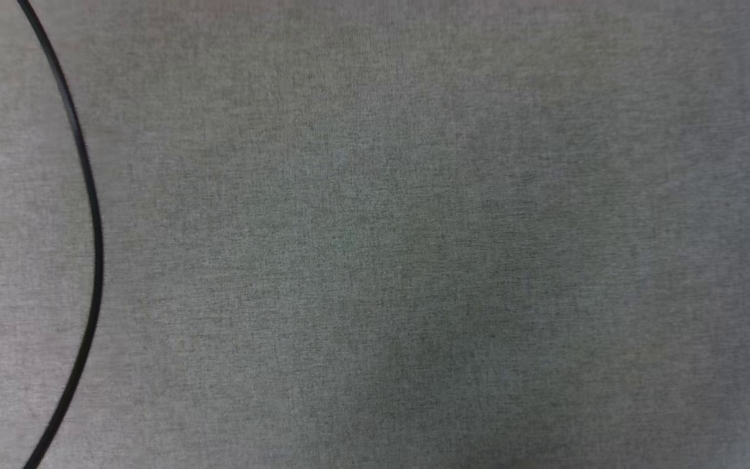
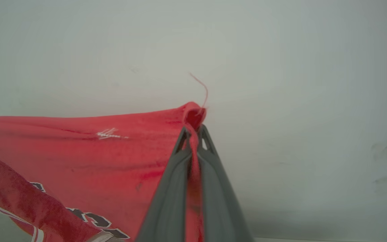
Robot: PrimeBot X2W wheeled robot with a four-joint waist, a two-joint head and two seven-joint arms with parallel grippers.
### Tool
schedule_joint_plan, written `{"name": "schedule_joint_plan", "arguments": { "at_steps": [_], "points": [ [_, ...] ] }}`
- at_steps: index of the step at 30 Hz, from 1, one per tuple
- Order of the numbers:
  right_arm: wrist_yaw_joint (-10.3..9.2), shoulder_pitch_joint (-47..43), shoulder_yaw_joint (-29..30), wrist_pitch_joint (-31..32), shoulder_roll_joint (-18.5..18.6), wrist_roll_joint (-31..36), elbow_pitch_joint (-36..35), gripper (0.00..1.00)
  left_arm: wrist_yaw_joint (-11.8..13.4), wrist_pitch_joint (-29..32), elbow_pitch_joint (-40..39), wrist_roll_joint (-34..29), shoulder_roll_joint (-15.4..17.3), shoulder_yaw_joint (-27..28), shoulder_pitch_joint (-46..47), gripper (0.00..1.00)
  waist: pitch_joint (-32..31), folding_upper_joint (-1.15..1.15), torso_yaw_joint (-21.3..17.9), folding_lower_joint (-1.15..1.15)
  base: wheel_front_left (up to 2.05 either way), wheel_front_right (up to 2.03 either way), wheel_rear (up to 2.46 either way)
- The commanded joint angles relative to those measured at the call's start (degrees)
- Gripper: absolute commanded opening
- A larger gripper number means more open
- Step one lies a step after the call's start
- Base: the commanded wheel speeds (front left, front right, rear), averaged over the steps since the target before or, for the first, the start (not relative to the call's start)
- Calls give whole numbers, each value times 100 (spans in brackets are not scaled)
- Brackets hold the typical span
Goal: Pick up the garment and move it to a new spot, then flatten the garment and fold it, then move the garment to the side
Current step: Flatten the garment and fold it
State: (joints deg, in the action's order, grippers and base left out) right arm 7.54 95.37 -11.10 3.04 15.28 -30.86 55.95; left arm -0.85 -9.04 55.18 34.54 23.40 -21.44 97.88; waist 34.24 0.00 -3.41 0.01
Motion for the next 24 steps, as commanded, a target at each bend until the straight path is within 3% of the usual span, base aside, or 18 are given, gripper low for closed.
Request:
{"name": "schedule_joint_plan", "arguments": {
  "at_steps": [1, 13, 24],
  "points": [
    [-10, -17, -23, -21, 0, -33, 35, 0, -19, -38, 37, 0, 17, 23, -77, 0, 145, 0, 25, -1, 0, 0, 0],
    [-9, -1218, -886, -60, 68, -815, 1, 0, -558, -327, 825, 490, -158, 86, -1357, 0, 75, 0, 155, -1, 0, 0, 0],
    [-10, -3320, -1669, -205, 633, -1466, -446, 0, -651, -616, 332, 705, -313, 82, -3740, 0, -796, 0, 286, -1, 0, 0, 0]
  ]
}}
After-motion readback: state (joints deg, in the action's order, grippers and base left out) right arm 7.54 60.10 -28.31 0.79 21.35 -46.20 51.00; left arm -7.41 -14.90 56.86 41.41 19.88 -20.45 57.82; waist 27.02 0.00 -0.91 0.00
